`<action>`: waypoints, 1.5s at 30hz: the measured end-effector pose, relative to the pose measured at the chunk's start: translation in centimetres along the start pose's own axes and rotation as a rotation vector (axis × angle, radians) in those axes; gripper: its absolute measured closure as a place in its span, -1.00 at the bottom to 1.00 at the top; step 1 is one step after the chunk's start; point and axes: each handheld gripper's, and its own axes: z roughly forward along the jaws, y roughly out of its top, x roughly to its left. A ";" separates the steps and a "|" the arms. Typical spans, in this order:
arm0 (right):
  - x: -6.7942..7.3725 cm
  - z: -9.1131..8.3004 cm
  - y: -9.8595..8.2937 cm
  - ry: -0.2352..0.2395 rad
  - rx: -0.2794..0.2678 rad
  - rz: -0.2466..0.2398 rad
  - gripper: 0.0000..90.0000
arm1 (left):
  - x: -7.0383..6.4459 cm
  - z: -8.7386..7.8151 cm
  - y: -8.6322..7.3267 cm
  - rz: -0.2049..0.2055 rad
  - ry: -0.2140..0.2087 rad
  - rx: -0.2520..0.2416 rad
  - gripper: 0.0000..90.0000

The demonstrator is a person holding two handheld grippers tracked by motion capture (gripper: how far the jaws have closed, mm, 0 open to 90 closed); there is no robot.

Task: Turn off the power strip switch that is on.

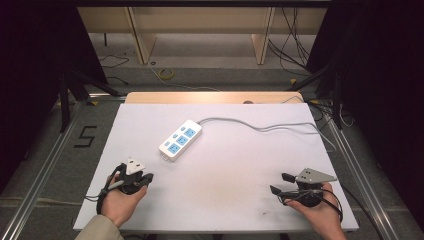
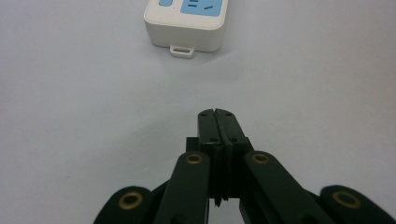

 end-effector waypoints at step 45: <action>-0.1 -0.2 0.1 -0.002 -0.001 0.008 -0.23 | 1.1 1.1 3.1 -0.036 -0.003 0.026 0.99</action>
